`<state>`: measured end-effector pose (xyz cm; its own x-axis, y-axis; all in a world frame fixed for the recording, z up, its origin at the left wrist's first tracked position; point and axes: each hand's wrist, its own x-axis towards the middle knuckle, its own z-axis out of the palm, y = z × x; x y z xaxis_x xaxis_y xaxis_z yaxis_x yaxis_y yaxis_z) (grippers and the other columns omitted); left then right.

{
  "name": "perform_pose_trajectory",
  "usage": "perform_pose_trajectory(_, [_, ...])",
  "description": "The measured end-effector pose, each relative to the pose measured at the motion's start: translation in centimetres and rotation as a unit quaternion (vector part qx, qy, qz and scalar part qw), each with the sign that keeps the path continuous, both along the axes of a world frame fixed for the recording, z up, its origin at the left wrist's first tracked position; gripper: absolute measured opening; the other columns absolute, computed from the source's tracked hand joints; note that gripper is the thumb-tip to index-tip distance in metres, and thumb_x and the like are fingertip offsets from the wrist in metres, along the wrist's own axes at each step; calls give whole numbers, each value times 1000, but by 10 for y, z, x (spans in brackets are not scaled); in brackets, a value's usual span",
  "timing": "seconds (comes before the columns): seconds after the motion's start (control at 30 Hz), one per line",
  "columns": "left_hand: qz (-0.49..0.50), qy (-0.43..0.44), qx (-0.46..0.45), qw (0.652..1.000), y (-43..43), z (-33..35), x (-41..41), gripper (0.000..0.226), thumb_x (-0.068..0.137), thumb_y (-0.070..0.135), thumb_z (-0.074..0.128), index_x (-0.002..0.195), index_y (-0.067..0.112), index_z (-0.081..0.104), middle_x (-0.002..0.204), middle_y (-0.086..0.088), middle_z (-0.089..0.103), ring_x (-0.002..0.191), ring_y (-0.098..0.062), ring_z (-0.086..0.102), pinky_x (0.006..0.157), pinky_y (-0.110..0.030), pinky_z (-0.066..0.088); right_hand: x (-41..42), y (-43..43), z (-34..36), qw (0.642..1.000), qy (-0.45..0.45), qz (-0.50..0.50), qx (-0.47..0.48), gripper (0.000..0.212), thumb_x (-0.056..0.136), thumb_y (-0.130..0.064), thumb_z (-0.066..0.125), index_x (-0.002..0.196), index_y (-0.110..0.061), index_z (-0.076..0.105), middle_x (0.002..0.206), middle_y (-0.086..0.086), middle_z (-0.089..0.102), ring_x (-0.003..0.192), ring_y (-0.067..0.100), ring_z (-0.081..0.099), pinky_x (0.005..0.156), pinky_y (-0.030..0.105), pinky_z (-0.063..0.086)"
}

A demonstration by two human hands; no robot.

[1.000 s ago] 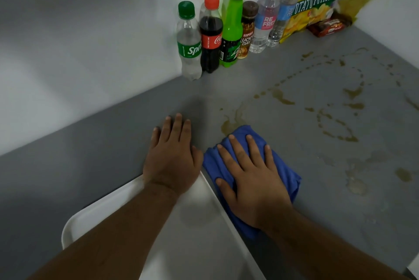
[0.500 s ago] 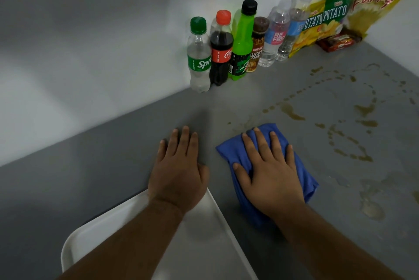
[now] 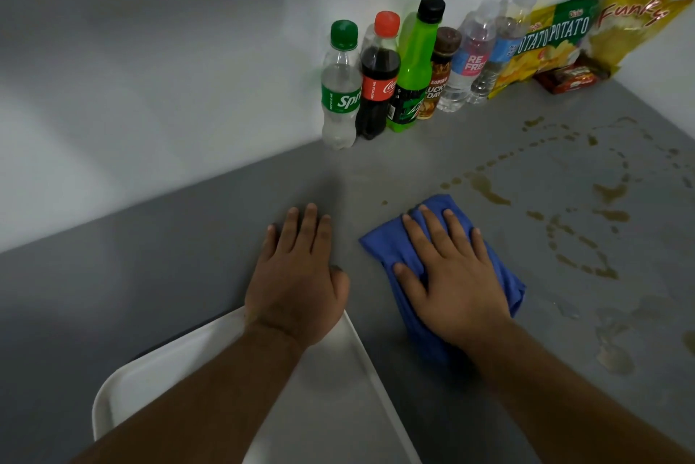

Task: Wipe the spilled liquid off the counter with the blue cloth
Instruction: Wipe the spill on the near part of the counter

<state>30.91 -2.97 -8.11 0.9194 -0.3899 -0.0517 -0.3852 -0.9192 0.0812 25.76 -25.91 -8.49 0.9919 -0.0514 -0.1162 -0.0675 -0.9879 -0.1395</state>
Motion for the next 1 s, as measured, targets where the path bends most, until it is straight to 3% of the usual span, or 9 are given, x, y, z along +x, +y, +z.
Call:
perform_pose_trajectory(0.13, [6,-3,-1,1000,-1,3,-1,71,94,40,30,157,8,36,165,-16,35,154,-35,31,126,-54,27,46,24,2,999,17,-47,-8,78,99,-71,6,167,-33,1,176,-2,-1,161,32,-6,129,58,-3])
perform_pose_trajectory(0.4, [5,-3,-16,1000,-2,4,-1,72,91,39,29,155,7,40,163,-17,38,152,-37,35,122,-57,32,11,-10,2,992,14,123,11,71,105,-66,18,167,-33,11,175,-8,6,162,21,-3,130,53,7])
perform_pose_trajectory(0.63, [11,-7,-29,999,-3,4,-3,71,91,37,29,154,7,42,163,-17,39,152,-37,34,123,-57,30,71,14,5,1000,10,13,-5,72,104,-60,16,168,-28,7,176,-1,4,162,30,-3,130,56,1])
perform_pose_trajectory(0.87, [12,-13,-42,999,-2,2,-3,70,90,36,32,154,7,41,163,-16,39,152,-36,35,123,-57,30,38,5,5,989,22,144,8,71,103,-64,15,167,-34,10,175,-7,7,162,23,-3,130,53,4])
perform_pose_trajectory(1.0, [13,-11,-44,999,-2,2,-2,70,90,36,34,154,7,41,163,-16,38,153,-36,34,124,-57,29,69,9,7,998,22,60,-16,71,99,-65,14,166,-40,10,176,-9,8,162,29,0,128,61,2])
